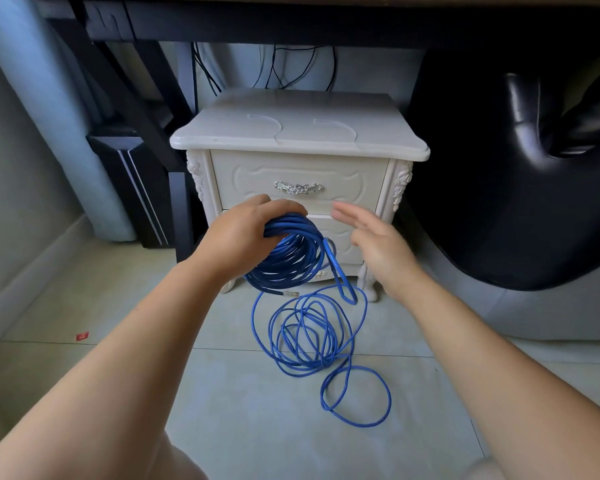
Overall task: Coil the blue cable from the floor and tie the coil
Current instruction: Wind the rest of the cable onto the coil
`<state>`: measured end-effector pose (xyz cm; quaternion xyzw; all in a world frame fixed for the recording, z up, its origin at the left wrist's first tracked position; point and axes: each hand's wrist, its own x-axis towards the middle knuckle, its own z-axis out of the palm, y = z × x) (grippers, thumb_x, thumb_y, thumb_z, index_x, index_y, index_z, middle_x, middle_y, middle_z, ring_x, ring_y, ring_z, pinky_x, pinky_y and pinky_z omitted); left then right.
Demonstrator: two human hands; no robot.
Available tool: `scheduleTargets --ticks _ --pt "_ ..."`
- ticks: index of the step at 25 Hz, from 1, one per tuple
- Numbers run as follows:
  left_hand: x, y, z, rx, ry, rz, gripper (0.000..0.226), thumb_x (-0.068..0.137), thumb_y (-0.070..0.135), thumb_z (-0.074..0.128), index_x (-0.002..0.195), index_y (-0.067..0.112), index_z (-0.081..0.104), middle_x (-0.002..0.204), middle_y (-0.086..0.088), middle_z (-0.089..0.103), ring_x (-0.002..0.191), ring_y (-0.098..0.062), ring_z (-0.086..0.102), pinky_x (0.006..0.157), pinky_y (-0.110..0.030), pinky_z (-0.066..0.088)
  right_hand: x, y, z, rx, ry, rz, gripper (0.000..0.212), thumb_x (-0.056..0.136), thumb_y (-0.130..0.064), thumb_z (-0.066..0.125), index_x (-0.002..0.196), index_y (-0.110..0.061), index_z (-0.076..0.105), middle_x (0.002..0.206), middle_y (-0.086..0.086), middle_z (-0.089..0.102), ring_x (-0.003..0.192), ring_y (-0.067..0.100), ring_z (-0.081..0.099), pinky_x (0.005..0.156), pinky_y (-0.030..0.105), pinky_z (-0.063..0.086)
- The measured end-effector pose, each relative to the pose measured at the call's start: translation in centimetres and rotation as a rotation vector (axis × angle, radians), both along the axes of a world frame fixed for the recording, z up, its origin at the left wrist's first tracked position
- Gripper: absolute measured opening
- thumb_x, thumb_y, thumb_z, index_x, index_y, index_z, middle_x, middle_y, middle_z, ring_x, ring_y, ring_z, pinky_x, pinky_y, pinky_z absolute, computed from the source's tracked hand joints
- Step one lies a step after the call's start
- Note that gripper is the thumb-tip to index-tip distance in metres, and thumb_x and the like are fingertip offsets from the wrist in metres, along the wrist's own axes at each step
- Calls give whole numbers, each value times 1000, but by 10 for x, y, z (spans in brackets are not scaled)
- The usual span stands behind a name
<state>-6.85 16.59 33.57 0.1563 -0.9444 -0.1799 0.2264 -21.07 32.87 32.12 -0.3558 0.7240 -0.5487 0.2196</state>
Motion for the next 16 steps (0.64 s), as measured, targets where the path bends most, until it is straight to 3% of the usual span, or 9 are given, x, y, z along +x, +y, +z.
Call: scheduleTargets --ticks 1,2,4,5,6,8,10,13,16 --pt "0 2 2 0 20 -24 44 89 19 63 121 47 57 100 9 58 89 -16 57 75 -37 49 1 -2 -5 66 15 57 63 90 8 37 138 -31 50 126 -14 56 75 0 59 62 9 43" --pt "0 3 4 8 36 -38 44 89 18 63 121 47 57 99 8 58 88 -16 56 75 -38 50 1 -4 -12 137 37 89 62 92 5 39 140 -33 46 126 -14 55 80 7 59 62 14 44" --pt "0 1 3 23 63 -19 42 90 18 62 120 48 57 96 7 58 86 -16 56 74 -39 50 -3 -8 -26 284 148 60 46 96 -10 46 137 -32 49 117 -7 62 98 15 62 77 26 50" --pt "0 -1 0 37 73 18 40 90 20 61 118 48 57 96 8 59 86 -17 56 75 -40 50 -5 -9 -28 323 198 0 37 97 -16 46 131 -28 55 106 -4 65 97 18 63 82 32 50" --pt "-1 -4 -4 70 82 71 39 90 21 60 117 49 57 96 9 60 87 -17 57 76 -41 50 -7 -10 -29 313 221 -78 31 97 -18 45 122 -25 61 92 -3 65 91 20 63 80 34 50" --pt "-1 -11 -11 192 131 185 36 90 19 61 114 45 59 95 12 63 87 -17 59 79 -42 52 -9 -10 -23 171 189 -212 28 94 -16 44 100 -24 69 67 -7 54 65 14 54 62 29 43" --pt "0 -18 -15 310 203 298 33 90 17 62 114 40 61 89 15 63 84 -18 60 77 -40 52 -10 -6 -13 19 169 -311 30 91 -14 46 81 -28 70 58 -10 46 50 5 41 50 22 32" --pt "1 -24 -17 451 271 419 38 91 19 63 125 33 57 89 12 61 83 -19 62 75 -34 50 -5 1 -4 -67 49 -315 37 85 -32 50 53 -24 67 55 -11 53 57 5 44 61 24 35" --pt "1 -27 -18 592 293 499 44 91 23 63 133 24 51 87 5 61 69 -17 59 67 -34 51 -2 5 -3 254 58 -130 65 91 -57 51 42 -16 62 49 -6 51 51 8 48 60 27 36"
